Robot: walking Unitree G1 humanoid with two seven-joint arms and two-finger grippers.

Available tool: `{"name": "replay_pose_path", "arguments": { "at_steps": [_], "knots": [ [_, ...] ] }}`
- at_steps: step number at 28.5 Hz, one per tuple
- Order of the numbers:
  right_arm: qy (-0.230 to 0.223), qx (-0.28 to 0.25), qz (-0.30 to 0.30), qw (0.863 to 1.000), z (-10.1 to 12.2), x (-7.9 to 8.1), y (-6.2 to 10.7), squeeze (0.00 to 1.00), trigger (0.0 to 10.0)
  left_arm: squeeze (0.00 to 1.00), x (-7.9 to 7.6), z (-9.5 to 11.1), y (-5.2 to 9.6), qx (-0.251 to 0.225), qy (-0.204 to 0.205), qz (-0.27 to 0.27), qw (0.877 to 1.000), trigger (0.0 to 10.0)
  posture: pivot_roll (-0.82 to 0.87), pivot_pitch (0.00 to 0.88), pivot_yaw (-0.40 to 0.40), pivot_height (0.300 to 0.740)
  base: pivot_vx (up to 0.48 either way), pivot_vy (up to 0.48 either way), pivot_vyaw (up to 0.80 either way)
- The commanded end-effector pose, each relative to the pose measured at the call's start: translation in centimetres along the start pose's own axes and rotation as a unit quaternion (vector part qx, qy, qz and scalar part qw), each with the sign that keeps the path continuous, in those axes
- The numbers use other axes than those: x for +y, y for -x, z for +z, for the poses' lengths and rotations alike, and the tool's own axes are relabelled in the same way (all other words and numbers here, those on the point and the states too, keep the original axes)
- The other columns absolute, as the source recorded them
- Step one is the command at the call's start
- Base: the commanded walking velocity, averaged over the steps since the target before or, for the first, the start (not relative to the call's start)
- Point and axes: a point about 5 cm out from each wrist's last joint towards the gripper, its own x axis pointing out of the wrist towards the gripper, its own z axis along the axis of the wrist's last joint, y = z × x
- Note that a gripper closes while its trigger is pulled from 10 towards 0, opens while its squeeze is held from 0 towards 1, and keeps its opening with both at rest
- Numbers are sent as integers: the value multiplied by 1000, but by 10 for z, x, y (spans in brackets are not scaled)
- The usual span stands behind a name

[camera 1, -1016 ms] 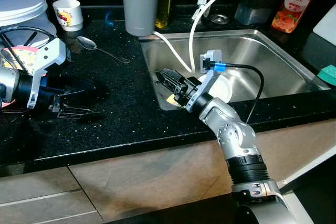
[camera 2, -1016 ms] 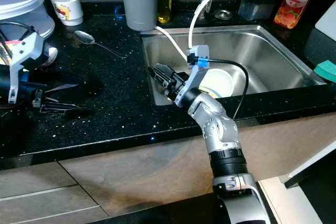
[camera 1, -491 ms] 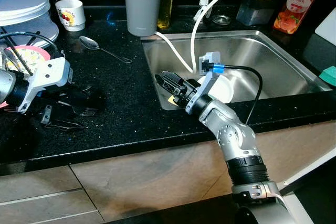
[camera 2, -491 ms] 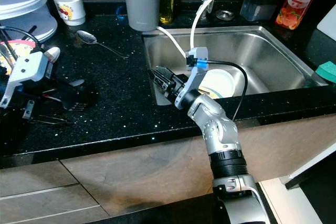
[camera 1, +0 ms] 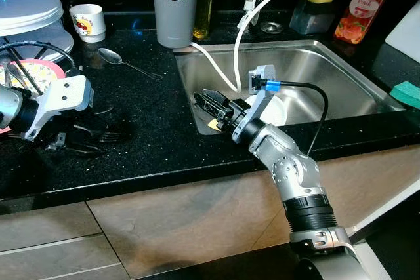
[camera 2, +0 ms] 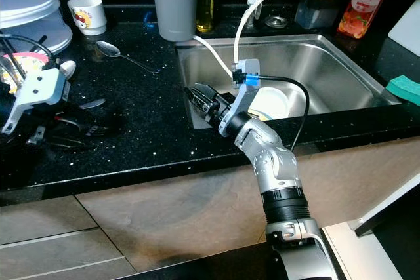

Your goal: Kitchen organization

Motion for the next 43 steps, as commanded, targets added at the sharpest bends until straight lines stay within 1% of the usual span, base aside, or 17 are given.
{"name": "replay_pose_path", "arguments": {
  "at_steps": [1,9,13,15,17,19,22,24,26,29,32,35,36,38,39,40,43],
  "knots": [
    [2,3,3,1000,1,2,1,0,10000,0,-6,-10,-14,20,16,-23,999,0,116,165,-42,740,0,0,0],
    [2,2,3,1000,1,3,0,0,10000,0,6,-2,-17,-13,-19,44,999,0,115,161,-43,740,0,0,0],
    [2,2,2,1000,1,3,1,0,10000,0,14,12,-19,-82,-12,67,994,0,114,161,-43,740,0,0,0],
    [3,1,1,1000,1,2,1,0,10000,0,21,29,-19,-148,-4,86,985,0,115,162,-43,740,0,0,0],
    [3,1,0,1000,2,2,1,0,10000,0,23,36,-19,-174,-2,93,980,0,115,162,-43,740,0,0,0],
    [3,0,-2,1000,2,1,0,0,10000,0,32,51,-18,-227,-7,131,965,0,116,165,-42,740,0,0,0],
    [4,-2,-5,1000,3,0,0,0,10000,0,39,62,-19,-263,-7,163,951,0,116,165,-42,740,0,0,0],
    [4,-2,-5,1000,3,0,0,0,10000,0,39,62,-19,-263,-7,163,951,0,116,165,-42,740,0,0,0],
    [4,-5,-8,1000,4,0,0,0,10000,0,52,75,-22,-306,2,232,923,0,115,166,-39,740,0,0,0],
    [4,-5,-9,1000,4,0,0,0,10000,0,54,78,-24,-314,8,243,918,0,113,168,-36,740,0,0,0],
    [4,-6,-10,1000,4,0,0,0,10000,0,53,78,-28,-313,12,244,918,0,112,167,-36,740,0,0,0],
    [4,-7,-10,1000,5,0,1,0,10000,0,49,68,-35,-248,2,238,939,0,111,169,-32,740,0,0,0],
    [4,-7,-10,1000,5,0,1,0,10000,0,49,68,-35,-248,2,238,939,0,111,169,-32,740,0,0,0],
    [4,-5,-9,1000,5,1,2,0,10000,0,49,60,-33,-201,-6,236,951,0,111,170,-32,740,0,0,0],
    [5,-3,-7,1000,5,1,2,0,10000,0,47,52,-31,-150,-26,227,962,0,112,169,-32,740,0,0,0],
    [5,-3,-7,1000,5,1,2,0,10000,0,47,52,-31,-150,-26,227,962,0,112,169,-32,740,0,0,0],
    [6,2,0,1000,3,3,2,0,10000,0,41,27,-19,-10,-63,190,980,0,114,169,-32,740,0,0,0]
  ]
}}
